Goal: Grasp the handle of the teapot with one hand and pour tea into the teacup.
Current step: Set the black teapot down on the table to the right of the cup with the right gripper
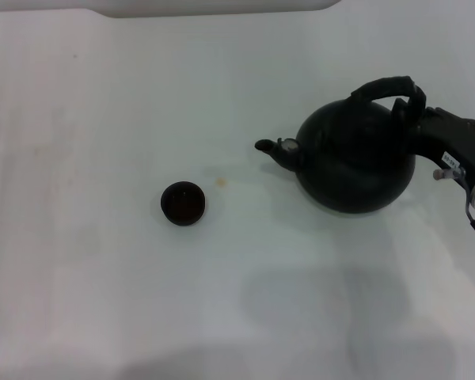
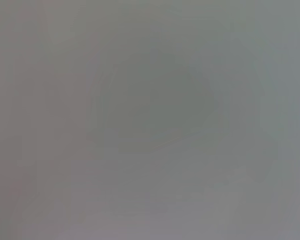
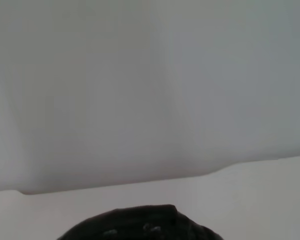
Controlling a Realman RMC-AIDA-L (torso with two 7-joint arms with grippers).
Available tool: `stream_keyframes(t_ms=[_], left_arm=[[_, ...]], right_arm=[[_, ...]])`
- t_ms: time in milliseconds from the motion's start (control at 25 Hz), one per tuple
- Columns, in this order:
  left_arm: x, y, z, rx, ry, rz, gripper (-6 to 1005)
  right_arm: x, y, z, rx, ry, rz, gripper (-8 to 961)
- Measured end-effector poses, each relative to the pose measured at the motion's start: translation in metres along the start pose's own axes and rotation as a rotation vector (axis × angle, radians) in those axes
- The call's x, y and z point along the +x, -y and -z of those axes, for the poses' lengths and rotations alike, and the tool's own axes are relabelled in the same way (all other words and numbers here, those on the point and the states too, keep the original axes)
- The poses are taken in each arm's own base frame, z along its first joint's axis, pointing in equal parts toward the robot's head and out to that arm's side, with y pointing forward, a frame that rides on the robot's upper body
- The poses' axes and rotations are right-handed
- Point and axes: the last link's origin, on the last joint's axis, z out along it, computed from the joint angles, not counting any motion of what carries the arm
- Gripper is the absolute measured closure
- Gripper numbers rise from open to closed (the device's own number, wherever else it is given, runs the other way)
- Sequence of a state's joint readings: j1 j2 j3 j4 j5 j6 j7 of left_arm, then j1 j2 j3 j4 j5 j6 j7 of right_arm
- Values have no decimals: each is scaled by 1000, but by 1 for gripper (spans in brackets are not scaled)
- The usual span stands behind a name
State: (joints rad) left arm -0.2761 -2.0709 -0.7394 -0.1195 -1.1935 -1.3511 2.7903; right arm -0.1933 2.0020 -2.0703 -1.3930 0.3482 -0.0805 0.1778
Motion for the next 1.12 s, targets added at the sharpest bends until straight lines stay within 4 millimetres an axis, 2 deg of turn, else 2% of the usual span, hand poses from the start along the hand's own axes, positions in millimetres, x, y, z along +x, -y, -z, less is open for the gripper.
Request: stream_keyframes(t_ms=[800,1120], left_arm=[[0,-1,0,0,-2,6,123],[0,0,0,2,-3,8,122]], right_arm=[[3,12,1,36,0,-75,781],[-5,10,8,23,-13,-73,484]])
